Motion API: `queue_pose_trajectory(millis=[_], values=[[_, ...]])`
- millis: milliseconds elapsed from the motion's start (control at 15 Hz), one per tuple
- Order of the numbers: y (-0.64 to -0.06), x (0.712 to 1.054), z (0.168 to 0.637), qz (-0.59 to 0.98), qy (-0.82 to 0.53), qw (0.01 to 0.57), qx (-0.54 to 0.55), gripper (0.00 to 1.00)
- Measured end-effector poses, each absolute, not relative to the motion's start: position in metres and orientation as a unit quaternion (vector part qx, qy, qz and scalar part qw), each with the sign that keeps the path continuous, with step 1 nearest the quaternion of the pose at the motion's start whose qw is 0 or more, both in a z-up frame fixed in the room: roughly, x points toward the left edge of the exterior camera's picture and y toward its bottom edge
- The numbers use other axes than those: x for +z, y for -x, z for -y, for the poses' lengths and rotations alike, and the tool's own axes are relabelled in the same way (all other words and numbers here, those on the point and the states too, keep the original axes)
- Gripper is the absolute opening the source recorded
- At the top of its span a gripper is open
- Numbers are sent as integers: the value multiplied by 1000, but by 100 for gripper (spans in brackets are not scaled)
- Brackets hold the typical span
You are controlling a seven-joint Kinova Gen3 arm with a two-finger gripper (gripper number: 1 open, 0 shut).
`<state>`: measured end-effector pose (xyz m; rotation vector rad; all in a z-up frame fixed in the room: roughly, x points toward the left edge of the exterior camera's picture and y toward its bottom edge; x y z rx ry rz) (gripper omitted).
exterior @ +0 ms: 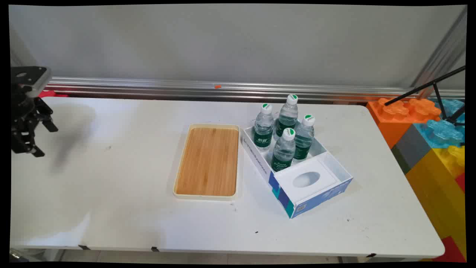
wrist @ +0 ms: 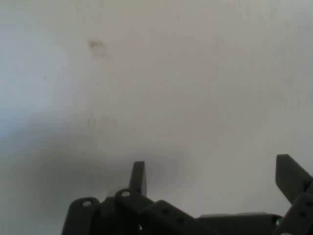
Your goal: Pick up the green bottle from the white box
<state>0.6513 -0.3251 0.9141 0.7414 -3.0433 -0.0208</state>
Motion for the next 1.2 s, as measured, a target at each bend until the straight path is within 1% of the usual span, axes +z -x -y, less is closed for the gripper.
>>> queue_pose_trajectory(millis=[133,333,733,1000,1200], values=[[-640,916,332,970,-242,31,0,100],[-607,920,344,965,-251,74,10,100],[-488,943,374,945,-286,155,33,100],[-401,958,409,928,-309,200,65,100],[-352,954,435,918,-313,224,91,100]])
